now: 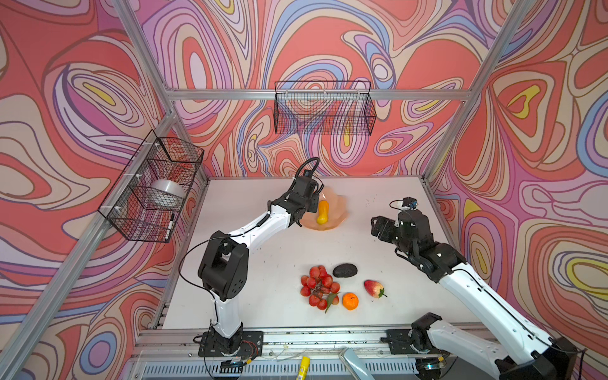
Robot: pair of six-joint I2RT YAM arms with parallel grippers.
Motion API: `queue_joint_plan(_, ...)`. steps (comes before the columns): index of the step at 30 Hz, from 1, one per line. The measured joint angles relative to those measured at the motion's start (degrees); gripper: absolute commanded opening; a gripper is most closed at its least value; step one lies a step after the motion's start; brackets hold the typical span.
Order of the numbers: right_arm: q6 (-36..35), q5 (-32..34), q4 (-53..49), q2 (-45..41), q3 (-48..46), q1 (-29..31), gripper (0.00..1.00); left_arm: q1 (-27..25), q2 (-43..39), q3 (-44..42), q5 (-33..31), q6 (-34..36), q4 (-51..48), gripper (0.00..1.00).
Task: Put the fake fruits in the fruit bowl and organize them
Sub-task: 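Place the orange in the bowl with the left gripper while the right arm moves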
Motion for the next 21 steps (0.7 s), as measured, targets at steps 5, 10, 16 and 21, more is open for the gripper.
queue_joint_plan(5,1.66,0.37,-2.27,-1.62,-0.55,0.0,0.9,1.07,8.57,5.22,-2.38,0.2,0.11,0.57)
queue_joint_plan(10,2.95,0.37,-3.17,-2.97,-2.25,0.0,0.9,0.94,13.18,7.21,-3.5,0.11,0.24,0.58)
queue_joint_plan(16,3.78,0.39,-3.91,-2.99,-2.8,0.0,0.9,0.81,15.19,10.16,-5.22,-0.15,-0.15,0.63)
queue_joint_plan(21,3.78,0.44,-4.11,-2.67,-2.78,0.0,0.9,0.81,15.65,10.62,-5.25,-1.25,-0.33,0.65)
